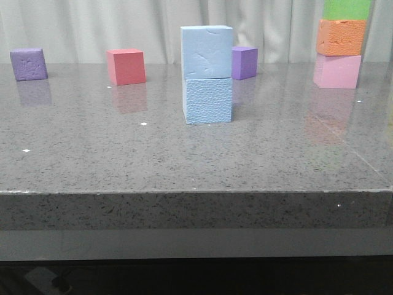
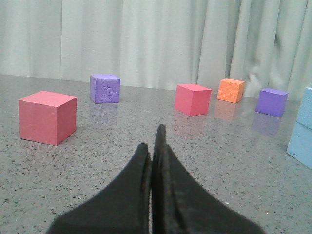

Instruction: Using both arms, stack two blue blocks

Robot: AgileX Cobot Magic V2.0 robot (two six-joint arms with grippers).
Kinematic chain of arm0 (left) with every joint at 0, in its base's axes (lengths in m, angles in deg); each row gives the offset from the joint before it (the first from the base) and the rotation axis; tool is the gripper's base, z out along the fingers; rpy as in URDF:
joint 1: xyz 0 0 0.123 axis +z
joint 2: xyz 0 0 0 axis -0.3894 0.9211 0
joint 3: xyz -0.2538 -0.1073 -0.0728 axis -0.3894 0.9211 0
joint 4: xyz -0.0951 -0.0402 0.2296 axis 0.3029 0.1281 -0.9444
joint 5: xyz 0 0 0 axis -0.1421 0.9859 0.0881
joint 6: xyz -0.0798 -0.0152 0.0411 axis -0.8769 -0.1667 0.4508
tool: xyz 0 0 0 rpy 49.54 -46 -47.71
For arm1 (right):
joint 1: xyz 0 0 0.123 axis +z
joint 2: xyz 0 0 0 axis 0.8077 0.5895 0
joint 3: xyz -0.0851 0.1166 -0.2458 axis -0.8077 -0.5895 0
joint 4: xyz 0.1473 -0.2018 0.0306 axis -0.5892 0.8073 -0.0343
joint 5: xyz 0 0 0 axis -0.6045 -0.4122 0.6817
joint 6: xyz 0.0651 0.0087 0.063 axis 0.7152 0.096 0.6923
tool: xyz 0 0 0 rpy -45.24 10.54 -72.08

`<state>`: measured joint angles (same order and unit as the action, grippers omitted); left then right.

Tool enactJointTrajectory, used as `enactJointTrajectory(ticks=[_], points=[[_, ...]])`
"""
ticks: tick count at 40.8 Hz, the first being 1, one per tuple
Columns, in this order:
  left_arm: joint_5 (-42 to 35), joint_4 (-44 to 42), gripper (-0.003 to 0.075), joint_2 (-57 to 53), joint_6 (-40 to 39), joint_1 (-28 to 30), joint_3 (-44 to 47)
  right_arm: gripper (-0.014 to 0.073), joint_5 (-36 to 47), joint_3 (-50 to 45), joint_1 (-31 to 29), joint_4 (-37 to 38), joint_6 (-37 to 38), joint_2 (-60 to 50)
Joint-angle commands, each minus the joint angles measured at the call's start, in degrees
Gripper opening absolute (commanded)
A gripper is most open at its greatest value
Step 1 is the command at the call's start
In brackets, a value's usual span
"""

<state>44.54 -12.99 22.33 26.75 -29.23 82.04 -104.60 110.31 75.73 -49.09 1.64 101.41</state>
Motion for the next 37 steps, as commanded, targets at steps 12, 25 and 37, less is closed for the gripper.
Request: enactJointTrajectory(ticks=[12,25,37], points=[[-4.48,0.49,-0.002,-1.03,-0.45,-0.28,0.06,-0.0119,27.44,-25.51,-16.79,0.86,-0.38,-24.51],[-4.48,0.49,-0.002,-1.03,-0.45,-0.28,0.06,-0.0119,37.36,-41.12,-21.31,0.86,-0.38,-35.66],[-4.48,0.49,-0.002,-1.03,-0.45,-0.28,0.06,-0.0119,36.17,-41.15,-21.98,0.86,-0.38,-35.68]])
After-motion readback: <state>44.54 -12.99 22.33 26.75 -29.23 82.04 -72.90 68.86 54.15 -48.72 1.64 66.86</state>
